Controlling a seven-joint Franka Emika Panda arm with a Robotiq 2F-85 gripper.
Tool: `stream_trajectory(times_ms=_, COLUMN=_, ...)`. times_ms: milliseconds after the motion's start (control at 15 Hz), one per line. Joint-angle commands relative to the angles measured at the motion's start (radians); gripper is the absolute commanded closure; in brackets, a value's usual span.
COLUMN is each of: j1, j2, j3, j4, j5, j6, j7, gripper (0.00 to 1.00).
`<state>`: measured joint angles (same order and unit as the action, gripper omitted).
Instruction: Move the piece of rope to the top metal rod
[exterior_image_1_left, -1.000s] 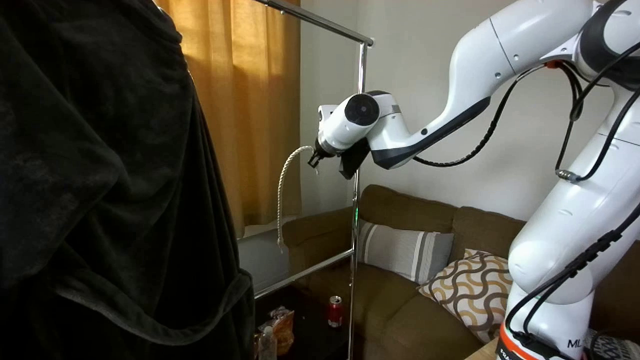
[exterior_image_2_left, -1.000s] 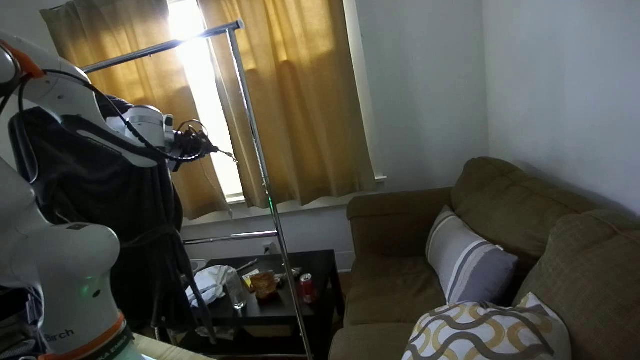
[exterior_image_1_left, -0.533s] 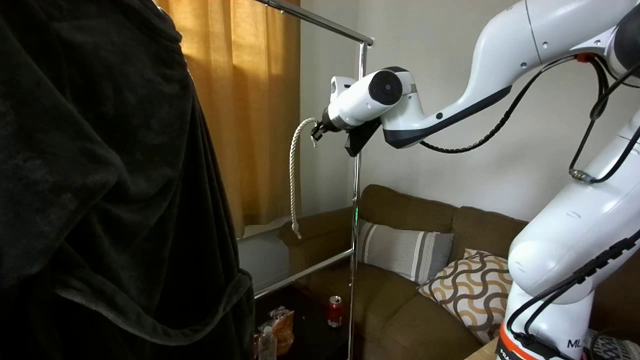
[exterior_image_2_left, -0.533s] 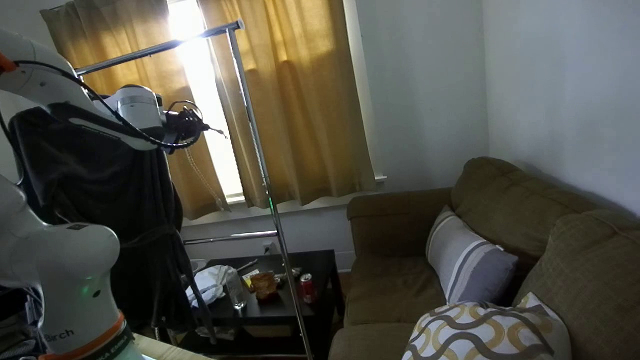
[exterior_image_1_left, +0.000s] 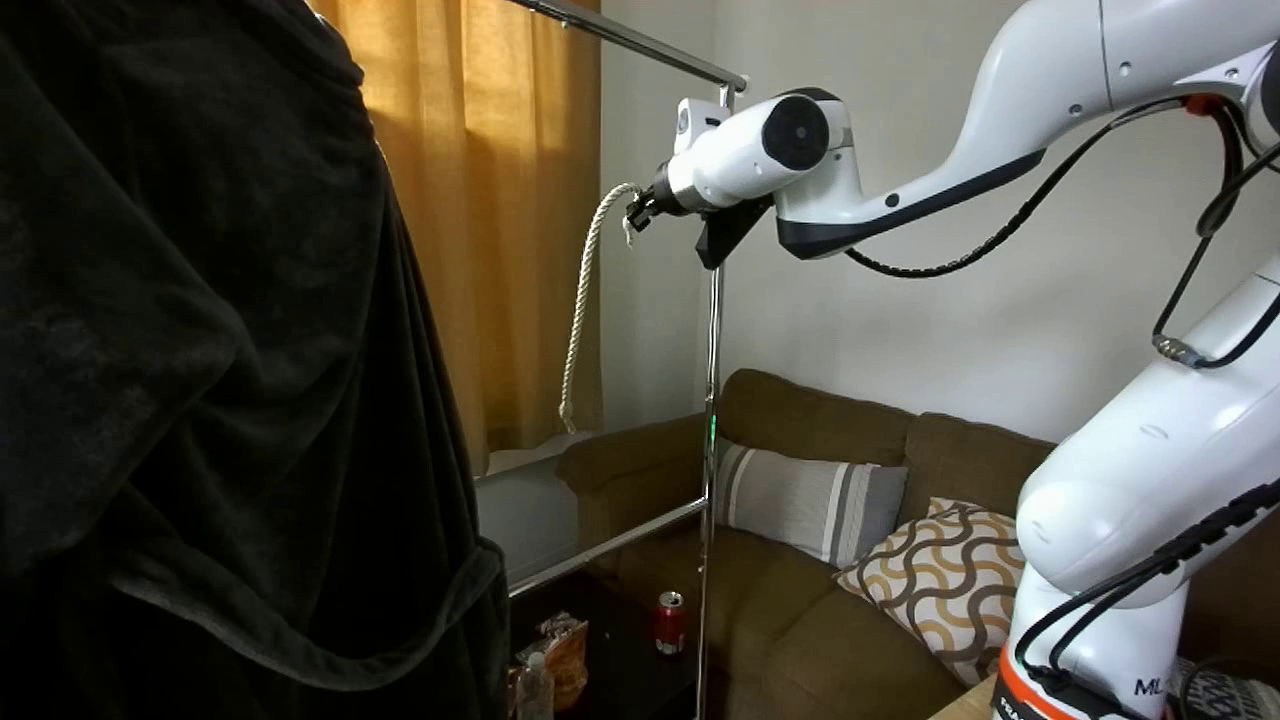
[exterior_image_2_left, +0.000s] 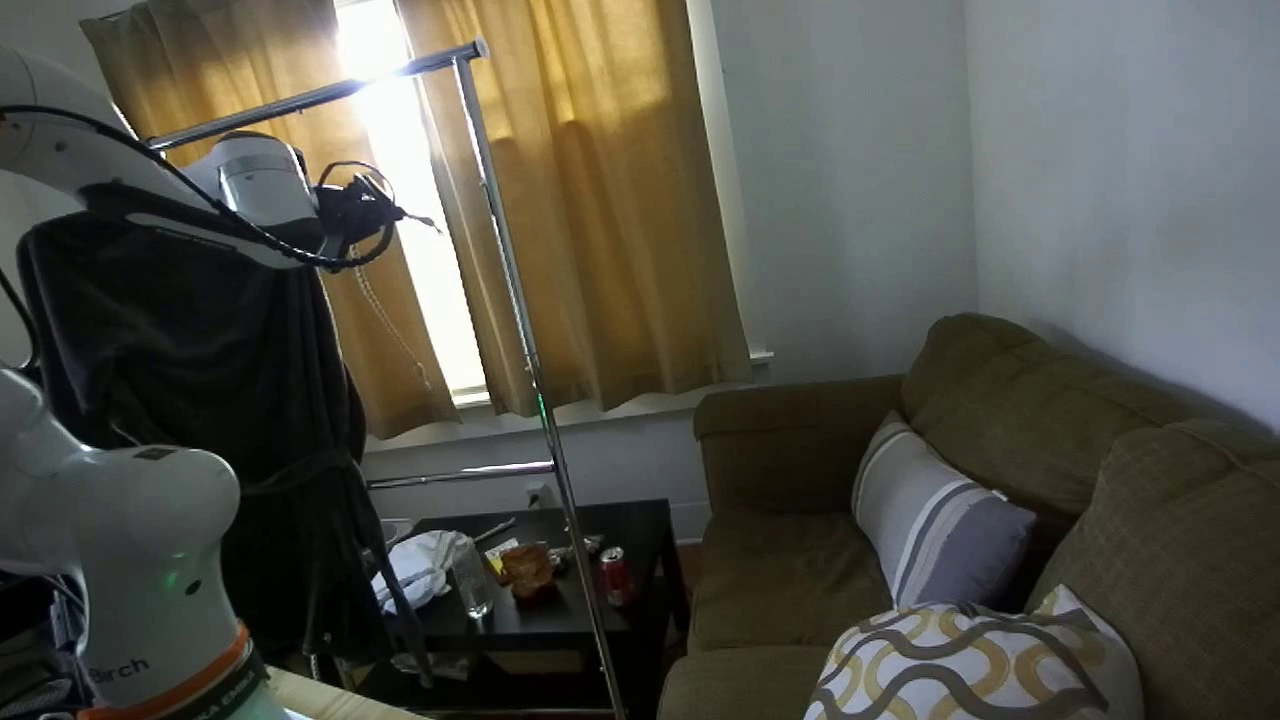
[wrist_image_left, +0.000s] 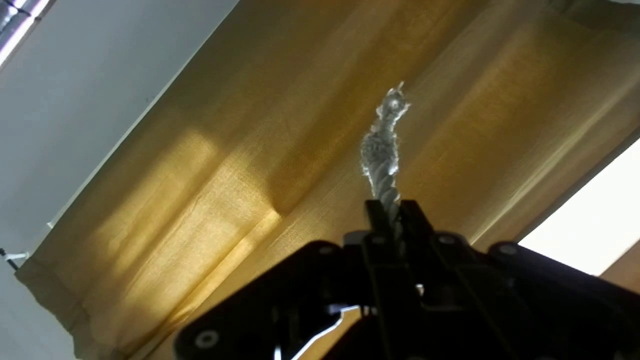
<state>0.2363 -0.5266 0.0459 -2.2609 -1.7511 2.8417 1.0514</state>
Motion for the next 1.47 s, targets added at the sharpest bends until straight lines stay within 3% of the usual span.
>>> stream_trajectory(times_ms=0, j1=0.000, j2=0.000, j3=0.000, j4=0.000, j5=0.000, j6=0.000, j7=0.000, gripper=0.97)
stream_trajectory(times_ms=133, j1=0.012, j2=-0.019, j3=0.003, j4=0.022, j5=-0.010, j6=-0.005, j7=0.083, gripper=0.97)
stream_trajectory(times_ms=467, j1=0.013, j2=-0.066, j3=0.005, j4=0.043, j5=0.102, j6=-0.035, j7=0.168, gripper=0.97)
stream_trajectory(times_ms=867, j1=0.015, j2=-0.112, j3=0.015, j4=0.077, j5=0.245, j6=-0.084, j7=0.123, gripper=0.97)
stream_trajectory(times_ms=1400, j1=0.028, j2=-0.174, j3=0.011, j4=0.123, j5=0.389, j6=-0.190, j7=-0.061, gripper=0.97)
